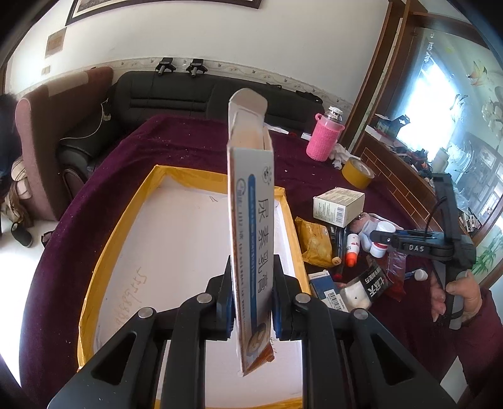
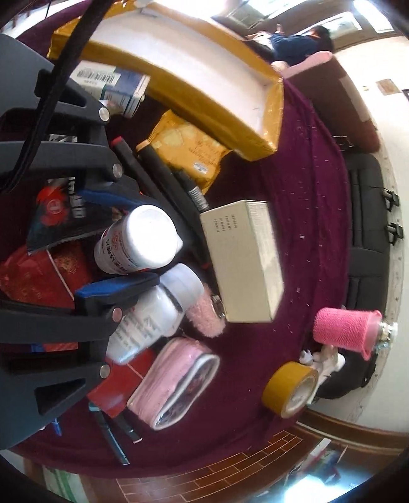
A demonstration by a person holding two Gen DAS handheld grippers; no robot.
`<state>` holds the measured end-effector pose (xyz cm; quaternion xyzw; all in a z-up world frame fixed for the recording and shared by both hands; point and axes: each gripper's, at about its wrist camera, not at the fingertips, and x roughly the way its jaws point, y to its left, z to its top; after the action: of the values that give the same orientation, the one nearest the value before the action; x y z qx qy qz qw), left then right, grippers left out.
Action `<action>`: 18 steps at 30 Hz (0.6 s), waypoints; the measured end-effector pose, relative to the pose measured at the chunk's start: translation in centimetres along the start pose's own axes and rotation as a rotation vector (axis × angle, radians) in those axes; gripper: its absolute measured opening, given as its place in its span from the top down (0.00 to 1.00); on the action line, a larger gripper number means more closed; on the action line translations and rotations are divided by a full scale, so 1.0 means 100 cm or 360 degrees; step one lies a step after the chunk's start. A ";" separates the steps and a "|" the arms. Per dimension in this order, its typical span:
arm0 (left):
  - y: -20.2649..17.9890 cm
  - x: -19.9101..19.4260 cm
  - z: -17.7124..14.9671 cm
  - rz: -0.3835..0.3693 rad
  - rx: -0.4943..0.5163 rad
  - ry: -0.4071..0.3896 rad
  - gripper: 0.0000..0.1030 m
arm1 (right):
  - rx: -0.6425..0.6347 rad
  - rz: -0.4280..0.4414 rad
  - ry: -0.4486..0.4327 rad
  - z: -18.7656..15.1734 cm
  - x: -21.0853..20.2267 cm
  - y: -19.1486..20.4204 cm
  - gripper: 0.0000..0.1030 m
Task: Organize objects
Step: 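Grasp the white red-label pill bottle with the right tool while the left tool holds the cream box, then lower the cream box into the tray with the left tool while the right tool drops the pill bottle in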
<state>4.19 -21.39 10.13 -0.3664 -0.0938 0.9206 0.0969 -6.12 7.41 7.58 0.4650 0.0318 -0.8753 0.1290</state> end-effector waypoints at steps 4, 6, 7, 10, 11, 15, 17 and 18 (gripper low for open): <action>-0.001 0.013 0.020 0.0019 0.0059 0.0058 0.86 | 0.0109 0.0322 -0.0033 0.018 -0.025 0.011 0.64; 0.005 0.034 0.032 0.0044 0.0059 0.0130 0.87 | 0.0162 0.0536 0.0002 0.031 -0.023 0.028 0.64; 0.011 0.050 0.038 0.0027 0.0025 0.0200 0.87 | 0.0183 0.0623 0.0032 0.037 -0.018 0.037 0.64; 0.032 0.091 0.047 -0.0012 -0.0107 0.0357 0.87 | 0.0223 0.0772 0.0118 0.054 0.007 0.070 0.64; 0.036 0.101 0.048 -0.0011 -0.0110 0.0375 0.87 | 0.0216 0.0776 0.0135 0.059 0.015 0.080 0.64; 0.043 0.130 0.054 -0.0038 -0.0119 0.0420 0.87 | 0.0184 0.0708 0.0226 0.072 0.053 0.113 0.64; 0.042 0.139 0.054 -0.0038 -0.0124 0.0435 0.84 | 0.0190 0.0660 0.0282 0.077 0.072 0.121 0.64; 0.042 0.143 0.054 -0.0035 -0.0132 0.0442 0.80 | 0.0197 0.0628 0.0296 0.079 0.078 0.121 0.63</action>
<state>-10.19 -22.47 3.60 -0.4929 -0.1214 0.8553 0.1040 -13.54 -7.21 6.40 0.5479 -0.1019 -0.7867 0.2656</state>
